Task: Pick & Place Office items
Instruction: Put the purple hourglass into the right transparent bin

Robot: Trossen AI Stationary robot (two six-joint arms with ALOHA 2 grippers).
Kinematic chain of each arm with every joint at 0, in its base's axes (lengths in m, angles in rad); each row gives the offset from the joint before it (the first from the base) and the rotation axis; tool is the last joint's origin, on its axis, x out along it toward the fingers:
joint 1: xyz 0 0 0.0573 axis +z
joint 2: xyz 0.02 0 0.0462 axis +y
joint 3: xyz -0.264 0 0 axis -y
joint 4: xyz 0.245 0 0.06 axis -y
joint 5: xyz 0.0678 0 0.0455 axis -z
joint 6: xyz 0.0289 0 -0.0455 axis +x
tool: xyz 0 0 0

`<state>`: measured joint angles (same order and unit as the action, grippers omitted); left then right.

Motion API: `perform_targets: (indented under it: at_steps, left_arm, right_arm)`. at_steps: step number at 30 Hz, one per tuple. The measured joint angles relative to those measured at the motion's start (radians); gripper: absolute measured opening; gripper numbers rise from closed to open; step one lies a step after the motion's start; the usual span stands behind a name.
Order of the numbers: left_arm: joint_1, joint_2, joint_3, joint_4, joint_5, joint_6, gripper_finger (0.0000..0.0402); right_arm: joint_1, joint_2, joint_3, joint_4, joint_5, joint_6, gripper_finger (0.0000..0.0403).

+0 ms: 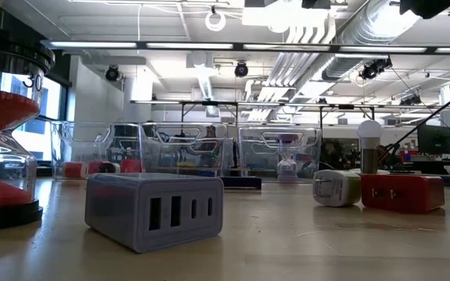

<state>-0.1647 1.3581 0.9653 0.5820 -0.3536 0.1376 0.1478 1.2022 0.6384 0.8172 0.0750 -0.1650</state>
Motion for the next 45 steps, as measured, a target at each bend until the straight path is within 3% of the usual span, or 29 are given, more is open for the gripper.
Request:
perform_targets:
  at_steps: [41, 45]
  left_arm:
    - [0.004, 0.022, -0.001, 0.081, 0.018, 0.049, 0.0191]
    - [0.004, 0.022, -0.001, 0.08, 0.021, 0.048, 0.0191]
  right_arm:
    - [0.001, 0.0, 0.0, -0.082, 0.056, 0.0, 0.0244]
    - [0.001, 0.0, 0.0, -0.082, 0.057, 0.0, 0.0224]
